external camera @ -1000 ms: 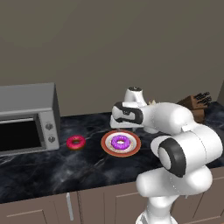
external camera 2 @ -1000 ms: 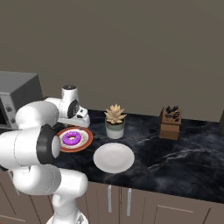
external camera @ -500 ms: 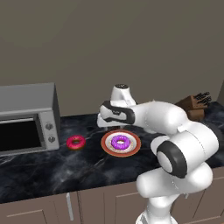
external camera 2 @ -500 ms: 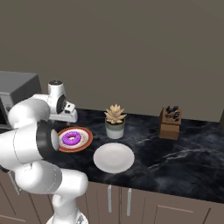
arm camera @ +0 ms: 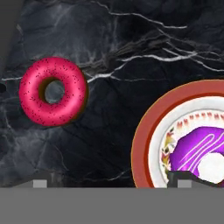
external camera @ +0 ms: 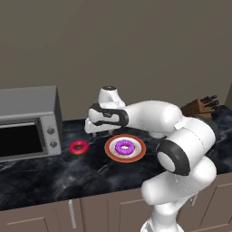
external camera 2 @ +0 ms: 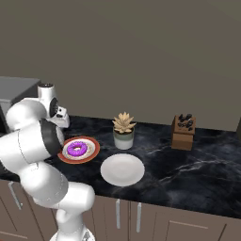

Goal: Place the pastries on the plates.

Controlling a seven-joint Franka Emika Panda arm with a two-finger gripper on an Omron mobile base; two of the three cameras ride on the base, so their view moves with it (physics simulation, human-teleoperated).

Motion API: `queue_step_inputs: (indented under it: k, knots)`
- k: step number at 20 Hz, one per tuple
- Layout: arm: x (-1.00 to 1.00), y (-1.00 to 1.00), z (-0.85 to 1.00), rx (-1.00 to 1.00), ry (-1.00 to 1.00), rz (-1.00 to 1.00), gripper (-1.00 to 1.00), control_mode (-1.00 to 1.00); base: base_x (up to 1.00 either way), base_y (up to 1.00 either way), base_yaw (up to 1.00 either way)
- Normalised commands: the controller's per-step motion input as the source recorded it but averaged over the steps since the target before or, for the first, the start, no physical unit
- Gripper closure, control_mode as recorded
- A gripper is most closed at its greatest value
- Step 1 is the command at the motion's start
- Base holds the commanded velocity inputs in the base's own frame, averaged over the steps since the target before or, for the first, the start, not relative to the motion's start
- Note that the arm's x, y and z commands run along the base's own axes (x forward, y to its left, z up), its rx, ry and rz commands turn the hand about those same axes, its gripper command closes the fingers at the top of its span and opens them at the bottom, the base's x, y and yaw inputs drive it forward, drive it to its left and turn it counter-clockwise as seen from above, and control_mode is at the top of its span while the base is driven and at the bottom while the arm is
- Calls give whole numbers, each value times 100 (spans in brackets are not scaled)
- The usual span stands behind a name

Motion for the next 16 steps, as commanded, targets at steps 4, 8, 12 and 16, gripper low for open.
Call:
queue_step_inputs:
  k: [4, 8, 12, 16]
  knots:
    - [31, 49, -8, 0, 0, 4, -100, -100, 0, 0, 0]
    - [32, 38, -7, 0, 0, 0, -100, -100, 0, 0, 0]
    - [21, 23, -17, 0, 0, 0, -100, -100, 0, 0, 0]
    - [5, 16, -40, 0, 0, 0, -100, -100, 0, 0, 0]
